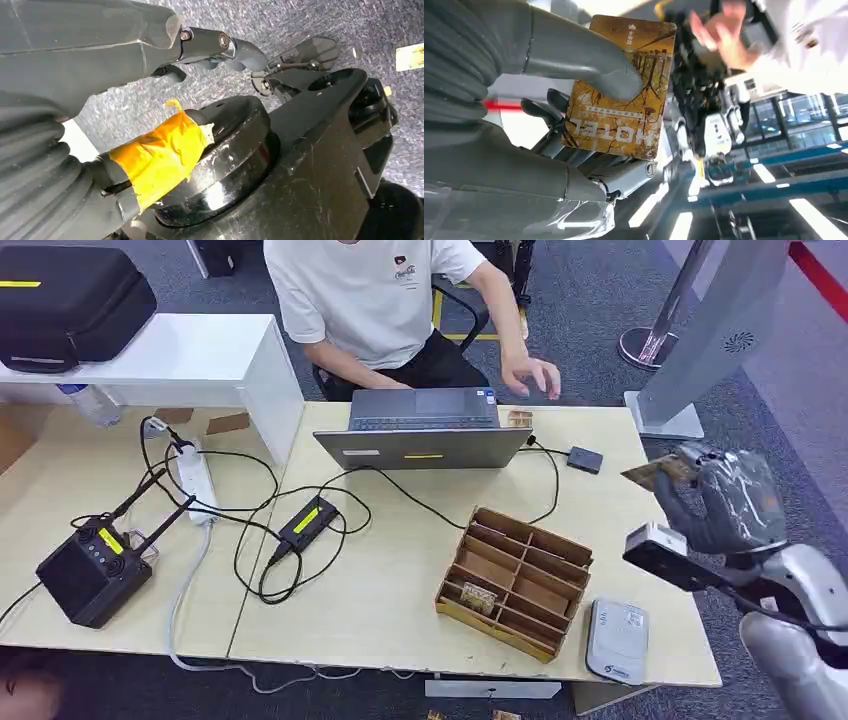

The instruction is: Pass the card to the sensor for recognition and then transmit it.

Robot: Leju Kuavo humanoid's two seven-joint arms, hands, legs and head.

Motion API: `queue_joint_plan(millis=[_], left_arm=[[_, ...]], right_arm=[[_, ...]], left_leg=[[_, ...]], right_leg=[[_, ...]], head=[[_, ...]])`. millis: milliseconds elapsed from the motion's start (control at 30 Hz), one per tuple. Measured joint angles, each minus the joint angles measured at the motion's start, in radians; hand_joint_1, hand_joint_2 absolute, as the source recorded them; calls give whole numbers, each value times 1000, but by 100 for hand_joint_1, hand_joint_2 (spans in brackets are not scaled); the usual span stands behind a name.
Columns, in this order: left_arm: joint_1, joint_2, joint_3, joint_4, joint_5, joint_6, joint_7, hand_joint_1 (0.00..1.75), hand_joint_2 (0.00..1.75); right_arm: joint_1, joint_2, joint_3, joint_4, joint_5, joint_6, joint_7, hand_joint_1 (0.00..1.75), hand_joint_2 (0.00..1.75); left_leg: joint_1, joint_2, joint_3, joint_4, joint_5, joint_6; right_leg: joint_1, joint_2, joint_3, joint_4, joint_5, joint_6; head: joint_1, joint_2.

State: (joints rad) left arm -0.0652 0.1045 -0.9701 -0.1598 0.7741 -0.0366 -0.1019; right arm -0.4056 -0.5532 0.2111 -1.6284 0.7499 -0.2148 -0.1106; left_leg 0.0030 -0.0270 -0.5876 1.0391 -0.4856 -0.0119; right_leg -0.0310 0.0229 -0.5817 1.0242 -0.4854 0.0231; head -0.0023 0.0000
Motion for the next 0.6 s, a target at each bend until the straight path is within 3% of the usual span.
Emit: queue_joint_plan(millis=[133, 300, 433, 600], left_arm=[[-14, 4, -30, 0, -22, -10, -3, 0, 175], [-29, 7, -68, 0, -45, -15, -4, 0, 175], [-35, 10, -96, 0, -61, -15, -7, 0, 175], [-39, 12, -117, 0, -66, -15, -14, 0, 175]], right_arm=[[-224, 84, 141, 180, 75, -18, 70, 175, 175], [-440, 218, 289, 428, 209, -99, 142, 175, 175], [-557, 301, 375, 608, 320, -156, 198, 175, 175], [-624, 368, 410, 767, 324, -219, 207, 175, 175]], left_leg=[[1, -1, 0, 0, 2, -2], [2, -2, 0, 0, 3, -3], [2, -3, 0, -1, 3, -3], [2, -5, -1, -1, 3, -3]], right_leg=[[1, 0, 0, 1, 1, -1], [2, -1, -1, 3, 1, -1], [2, -2, -2, 3, 1, -2], [2, -4, -2, 3, 1, -2]], head=[[0, 0], [0, 0], [0, 0], [0, 0]])
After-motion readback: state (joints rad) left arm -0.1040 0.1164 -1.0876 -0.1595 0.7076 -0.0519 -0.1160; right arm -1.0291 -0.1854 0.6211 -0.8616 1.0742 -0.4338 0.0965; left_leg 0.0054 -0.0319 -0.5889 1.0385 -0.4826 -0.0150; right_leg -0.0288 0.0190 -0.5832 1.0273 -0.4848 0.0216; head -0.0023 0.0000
